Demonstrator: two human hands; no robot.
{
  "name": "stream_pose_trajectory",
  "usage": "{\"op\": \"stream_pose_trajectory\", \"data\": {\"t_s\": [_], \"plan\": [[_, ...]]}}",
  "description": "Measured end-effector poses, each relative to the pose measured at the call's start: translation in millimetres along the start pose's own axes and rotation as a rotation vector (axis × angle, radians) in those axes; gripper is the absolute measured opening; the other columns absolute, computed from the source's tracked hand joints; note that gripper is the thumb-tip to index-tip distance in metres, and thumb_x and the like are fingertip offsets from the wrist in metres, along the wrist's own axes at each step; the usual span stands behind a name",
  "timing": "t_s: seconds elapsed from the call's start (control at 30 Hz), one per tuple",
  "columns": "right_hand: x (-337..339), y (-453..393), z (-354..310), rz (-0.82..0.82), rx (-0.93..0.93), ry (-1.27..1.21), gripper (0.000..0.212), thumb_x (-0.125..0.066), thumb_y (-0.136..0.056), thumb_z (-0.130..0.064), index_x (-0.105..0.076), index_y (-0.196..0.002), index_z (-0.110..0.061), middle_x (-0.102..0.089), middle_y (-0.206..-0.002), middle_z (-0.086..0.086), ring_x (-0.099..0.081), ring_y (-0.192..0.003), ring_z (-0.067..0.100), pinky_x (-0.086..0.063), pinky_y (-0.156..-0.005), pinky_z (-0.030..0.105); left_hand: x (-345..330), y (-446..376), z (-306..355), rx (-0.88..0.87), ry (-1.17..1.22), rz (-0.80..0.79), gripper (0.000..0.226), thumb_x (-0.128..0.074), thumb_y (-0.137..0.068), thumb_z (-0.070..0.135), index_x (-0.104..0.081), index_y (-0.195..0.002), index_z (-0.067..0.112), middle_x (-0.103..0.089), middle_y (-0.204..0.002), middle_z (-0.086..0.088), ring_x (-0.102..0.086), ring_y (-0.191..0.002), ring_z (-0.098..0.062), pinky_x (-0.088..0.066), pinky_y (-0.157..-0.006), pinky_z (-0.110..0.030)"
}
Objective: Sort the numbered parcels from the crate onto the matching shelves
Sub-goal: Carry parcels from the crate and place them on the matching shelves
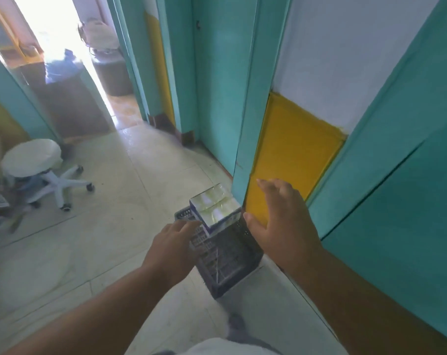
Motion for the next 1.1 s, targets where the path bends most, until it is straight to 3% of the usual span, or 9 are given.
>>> {"op": "stream_pose_trajectory", "data": {"t_s": [0.23,0.53,0.73,0.87,1.0,1.1], "plan": [[-78.3,-148.6,-28.3,0.019,-0.073,0.026,0.065,-0.069,-0.087,-0.042,-0.046,-0.142,-0.015,-0.052,-0.14,0.016,-0.051,-0.126,0.033,-0.048,-0.099,0.044,31.9,-170.4,-82.4,-0.078,-0.013,-0.062,0.06,-0.059,-0.092,0.043,-0.035,-0.147,0.036,-0.045,-0.146,0.007,-0.04,-0.133,-0.019,-0.038,-0.109,-0.036],[-196.7,-248.2,-10.7,0.052,-0.486,0.117,0.062,-0.065,-0.089,-0.038,-0.047,-0.143,-0.013,-0.051,-0.142,0.018,-0.05,-0.128,0.035,-0.047,-0.099,0.046,-21.1,-375.0,-154.3,-0.369,-0.123,-0.342,0.059,-0.061,-0.092,0.039,-0.042,-0.146,0.028,-0.053,-0.14,-0.001,-0.048,-0.127,-0.024,-0.04,-0.103,-0.038],[-305.9,-240.6,30.7,0.014,-0.707,0.095,0.063,-0.074,-0.084,-0.032,-0.05,-0.14,-0.013,-0.054,-0.136,0.017,-0.053,-0.124,0.036,-0.051,-0.093,0.048,-126.4,-439.6,-191.9,-0.394,-0.12,-0.531,0.059,-0.063,-0.091,0.036,-0.04,-0.145,0.029,-0.053,-0.14,-0.002,-0.05,-0.123,-0.024,-0.044,-0.1,-0.038],[-423.0,-219.7,72.6,-0.164,-0.798,0.042,0.063,-0.072,-0.086,-0.034,-0.049,-0.143,-0.016,-0.05,-0.142,0.018,-0.051,-0.127,0.037,-0.05,-0.098,0.05,-220.8,-465.9,-243.0,-0.33,-0.144,-0.629,0.069,-0.065,-0.09,0.037,-0.03,-0.149,0.028,-0.048,-0.145,-0.003,-0.047,-0.128,-0.025,-0.043,-0.106,-0.04],[-536.6,-207.7,114.9,-0.334,-0.842,0.043,0.067,-0.063,-0.093,-0.043,-0.036,-0.151,-0.026,-0.028,-0.158,0.017,-0.034,-0.141,0.037,-0.039,-0.109,0.049,-303.5,-493.8,-294.8,-0.201,-0.13,-0.631,0.083,-0.072,-0.085,0.031,-0.024,-0.152,0.02,-0.042,-0.147,-0.007,-0.044,-0.13,-0.026,-0.039,-0.109,-0.041],[-592.6,-195.7,141.9,-0.461,-1.003,-0.012,0.076,-0.058,-0.094,-0.055,-0.017,-0.156,-0.037,-0.001,-0.166,0.018,-0.023,-0.148,0.04,-0.035,-0.112,0.048,-346.6,-503.2,-316.0,-0.154,-0.081,-0.7,0.064,-0.074,-0.083,0.031,-0.042,-0.137,0.02,-0.06,-0.126,-0.004,-0.058,-0.106,-0.022,-0.053,-0.09,-0.041]]}}
Point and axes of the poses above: each hand's wrist, its own y-axis away from the middle knuckle, its own x-axis out of the back of the hand, z = x × y, the point moved 7 cm from there along -y, towards the middle knuckle
